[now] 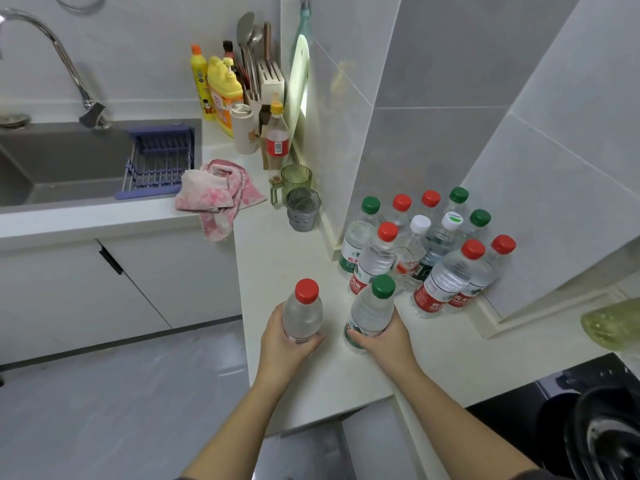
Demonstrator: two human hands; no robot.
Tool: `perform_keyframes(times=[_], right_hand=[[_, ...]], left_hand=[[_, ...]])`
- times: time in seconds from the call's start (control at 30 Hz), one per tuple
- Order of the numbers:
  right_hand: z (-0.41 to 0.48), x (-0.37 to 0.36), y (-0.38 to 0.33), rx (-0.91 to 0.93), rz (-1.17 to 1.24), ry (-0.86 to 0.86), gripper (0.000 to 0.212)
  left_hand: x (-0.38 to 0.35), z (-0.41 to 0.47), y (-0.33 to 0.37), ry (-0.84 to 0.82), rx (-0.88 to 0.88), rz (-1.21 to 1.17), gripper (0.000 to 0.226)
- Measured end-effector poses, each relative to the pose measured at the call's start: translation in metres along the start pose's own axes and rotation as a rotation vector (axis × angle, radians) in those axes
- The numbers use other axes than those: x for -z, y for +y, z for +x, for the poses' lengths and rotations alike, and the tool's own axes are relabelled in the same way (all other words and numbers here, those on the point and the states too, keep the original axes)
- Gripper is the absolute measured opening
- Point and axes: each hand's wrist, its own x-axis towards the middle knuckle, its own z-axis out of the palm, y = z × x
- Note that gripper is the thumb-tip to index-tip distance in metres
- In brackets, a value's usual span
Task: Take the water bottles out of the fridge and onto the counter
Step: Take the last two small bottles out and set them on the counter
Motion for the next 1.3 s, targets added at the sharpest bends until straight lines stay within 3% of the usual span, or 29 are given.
perform_keyframes(times=[0.17, 0.3, 0.6, 0.8, 1.03, 1.3], right_hand=[[0.002, -0.006, 0.004, 0.021, 0.046, 0.038, 0.059], [-0.003, -0.016, 0.010, 0.013, 0.073, 0.111, 0.063], [0.010, 0.014, 0.025, -0.043, 0.005, 0.179, 0.070], [0.025, 0.042, 0.032, -0.037, 0.024, 0.203, 0.087], [0.026, 0.036, 0.044, -0.060, -0.040, 0.324, 0.079], [0.037, 0.052, 0.047, -0.110, -0.107, 0.349, 0.072]], left_hand=[[0.011, -0.003, -0.012, -0.097, -0.033, 0.049, 0.075], [0.023, -0.004, -0.023, -0.169, -0.057, 0.130, 0.067], [-0.021, 0.005, -0.014, -0.150, -0.068, 0.191, 0.056], [-0.066, 0.004, -0.003, -0.137, -0.102, 0.198, 0.057], [-0.069, 0.012, -0.005, -0.252, -0.084, 0.206, 0.055], [-0.089, 0.022, 0.006, -0.270, -0.061, 0.251, 0.053]])
